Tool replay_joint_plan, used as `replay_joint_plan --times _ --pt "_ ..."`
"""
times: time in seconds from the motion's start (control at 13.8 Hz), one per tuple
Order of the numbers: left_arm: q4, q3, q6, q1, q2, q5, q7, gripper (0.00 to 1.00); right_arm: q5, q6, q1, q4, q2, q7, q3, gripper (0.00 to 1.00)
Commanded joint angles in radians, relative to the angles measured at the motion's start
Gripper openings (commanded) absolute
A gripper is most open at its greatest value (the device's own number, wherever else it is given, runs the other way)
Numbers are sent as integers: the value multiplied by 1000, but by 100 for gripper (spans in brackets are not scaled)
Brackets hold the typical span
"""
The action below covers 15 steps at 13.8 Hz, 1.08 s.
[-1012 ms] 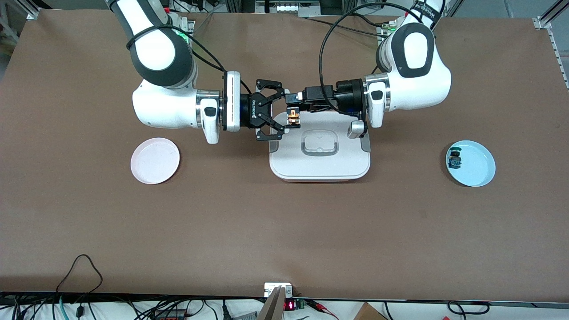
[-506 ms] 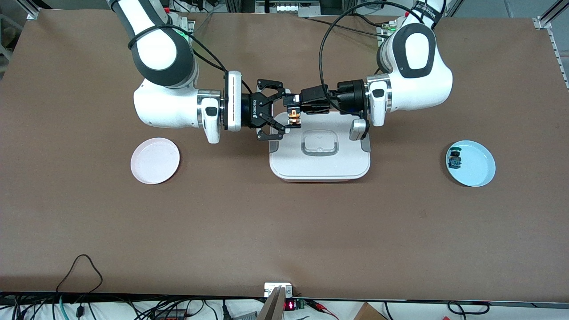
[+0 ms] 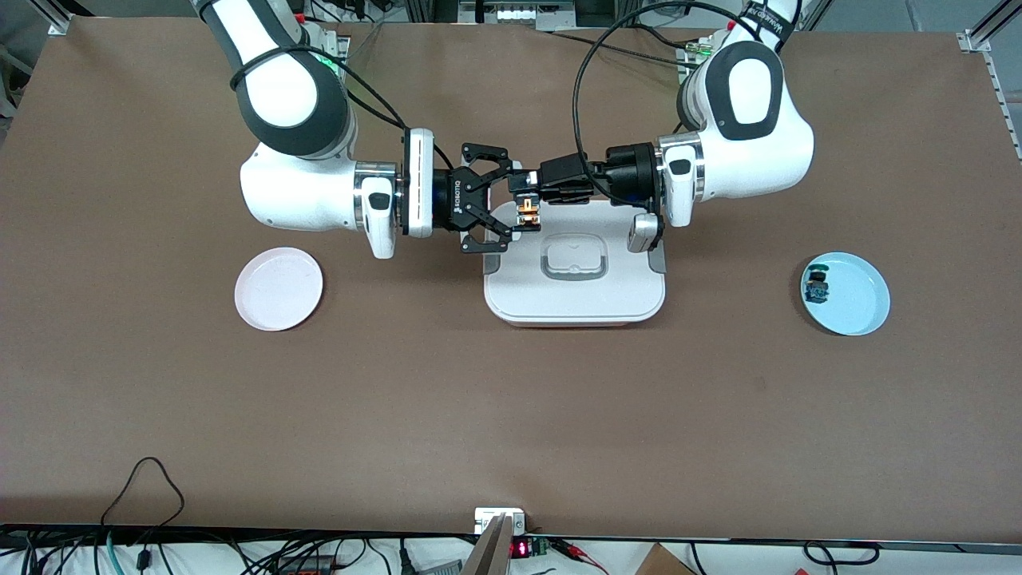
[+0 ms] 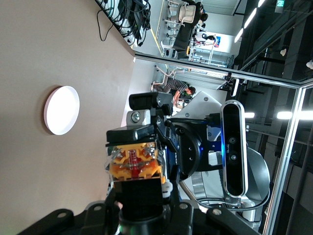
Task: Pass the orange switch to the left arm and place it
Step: 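Grasp the orange switch with the left gripper above the white box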
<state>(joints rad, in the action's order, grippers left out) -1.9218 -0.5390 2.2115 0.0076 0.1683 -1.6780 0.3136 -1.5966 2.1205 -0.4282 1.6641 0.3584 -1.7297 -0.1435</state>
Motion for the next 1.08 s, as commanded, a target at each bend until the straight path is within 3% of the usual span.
replay_joint_plan --times 0.0,0.43,0.65,1.01 --pt "9 -6 2 19 -1 -20 7 9 -28 7 -11 2 2 -1 7 99" --pt "15 11 1 23 -3 21 10 8 -28 1 -3 15 -9 42 10 100" --pt "36 10 -24 48 -3 271 7 8 -28 -4 2 40 -30 42 34 100" --pt "113 13 -208 130 7 777 4 8 -26 -5 3 94 -71 41 80 100"
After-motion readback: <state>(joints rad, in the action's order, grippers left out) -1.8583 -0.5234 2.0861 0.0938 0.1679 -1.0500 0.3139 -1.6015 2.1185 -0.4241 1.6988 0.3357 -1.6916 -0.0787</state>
